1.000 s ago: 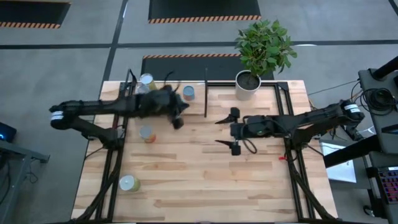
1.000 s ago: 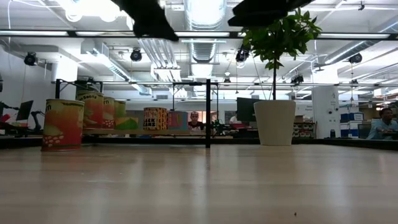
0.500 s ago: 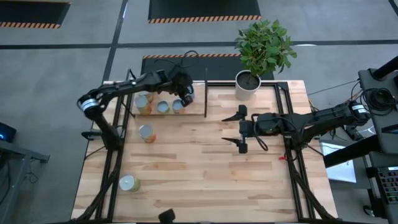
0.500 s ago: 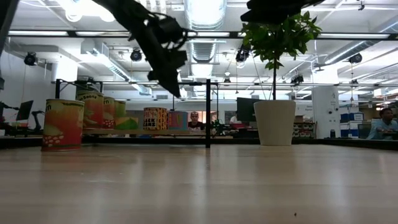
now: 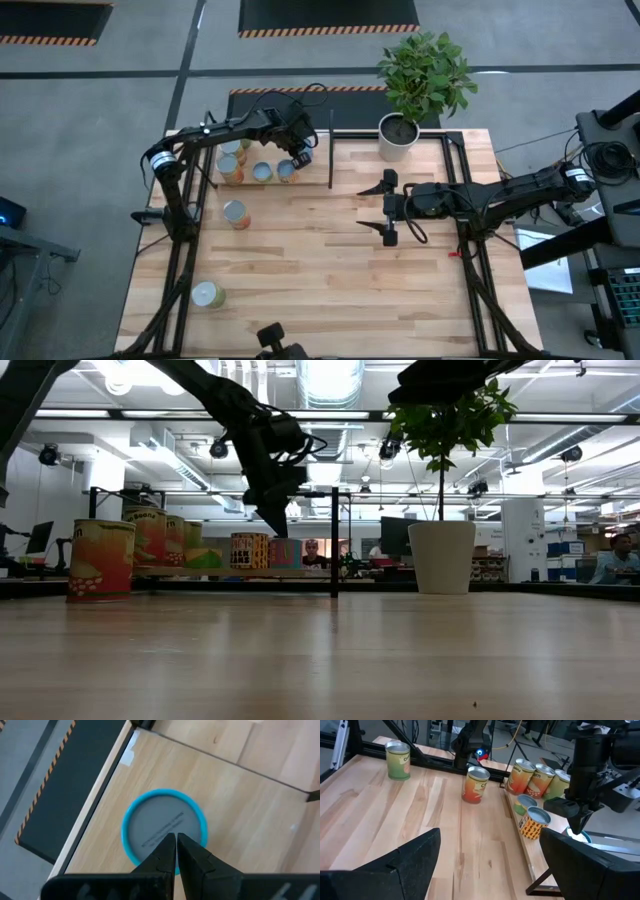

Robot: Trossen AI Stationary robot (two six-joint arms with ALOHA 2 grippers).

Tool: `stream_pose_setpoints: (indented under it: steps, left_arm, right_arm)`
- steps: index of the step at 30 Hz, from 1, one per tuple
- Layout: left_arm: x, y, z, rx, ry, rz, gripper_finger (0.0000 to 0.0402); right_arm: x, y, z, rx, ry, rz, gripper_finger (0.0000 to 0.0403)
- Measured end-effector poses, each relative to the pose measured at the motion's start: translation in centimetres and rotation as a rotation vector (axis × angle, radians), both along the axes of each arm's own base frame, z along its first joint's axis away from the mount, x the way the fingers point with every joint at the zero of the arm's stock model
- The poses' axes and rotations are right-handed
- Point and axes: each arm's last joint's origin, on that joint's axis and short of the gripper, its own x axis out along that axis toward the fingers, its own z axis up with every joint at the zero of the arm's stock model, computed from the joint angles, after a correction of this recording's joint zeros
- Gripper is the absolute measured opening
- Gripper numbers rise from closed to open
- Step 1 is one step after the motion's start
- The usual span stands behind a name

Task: Pick and place cans onto a shelf
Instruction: Put the small blue corn can on the shelf

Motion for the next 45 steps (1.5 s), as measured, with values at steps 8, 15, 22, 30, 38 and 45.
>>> stream_pose_setpoints:
  steps: [8, 15, 22, 30, 38, 45]
  left_arm:
    - [-0.5, 0.3, -0.8, -0.021, 0.032, 0.011, 0.0000]
    - [-1.1, 0.5, 0.0, 0.088, 0.193, 0.033, 0.0000]
    - [-0.2, 0.6, 1.9, 0.044, 0.071, -0.014, 0.0000]
    - [-0.4, 0.7, 0.8, 0.016, 0.054, 0.029, 0.0000]
    - [-0.2, 0.9, 0.0, 0.003, 0.063, 0.039, 0.0000]
    - [0.0, 1.0, -0.6, -0.007, 0.079, 0.039, 0.0000]
  right_arm:
    - [0.0, 0.0, 0.0, 0.005, 0.001, -0.002, 0.0327]
    - [0.0, 0.0, 0.0, 0.010, 0.001, -0.003, 0.0327]
    - [0.0, 0.0, 0.0, 0.011, 0.002, -0.003, 0.0327]
    - [0.0, 0.0, -0.1, 0.014, 0.007, -0.004, 0.0327]
    - [0.0, 0.0, -0.1, 0.013, 0.007, -0.004, 0.0327]
    - [0.0, 0.0, -0.1, 0.013, 0.008, -0.004, 0.0327]
